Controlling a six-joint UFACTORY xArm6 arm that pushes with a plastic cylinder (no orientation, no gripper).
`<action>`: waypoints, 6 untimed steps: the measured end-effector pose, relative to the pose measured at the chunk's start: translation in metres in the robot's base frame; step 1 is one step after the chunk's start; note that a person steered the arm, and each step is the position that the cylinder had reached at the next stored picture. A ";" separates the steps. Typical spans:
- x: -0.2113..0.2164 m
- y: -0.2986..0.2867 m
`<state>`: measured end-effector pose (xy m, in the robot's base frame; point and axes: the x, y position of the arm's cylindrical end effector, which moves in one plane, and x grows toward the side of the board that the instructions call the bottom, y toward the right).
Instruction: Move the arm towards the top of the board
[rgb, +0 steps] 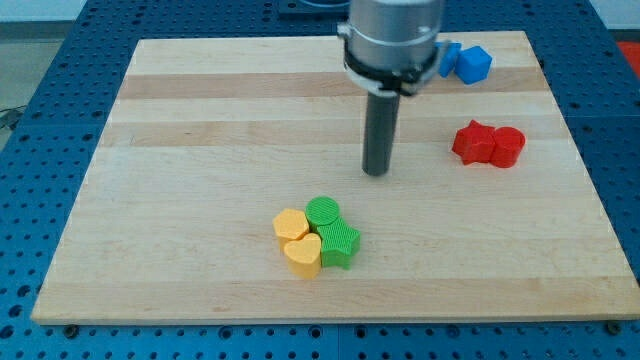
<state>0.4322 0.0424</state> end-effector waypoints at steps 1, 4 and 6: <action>-0.055 -0.017; -0.194 0.017; -0.204 0.071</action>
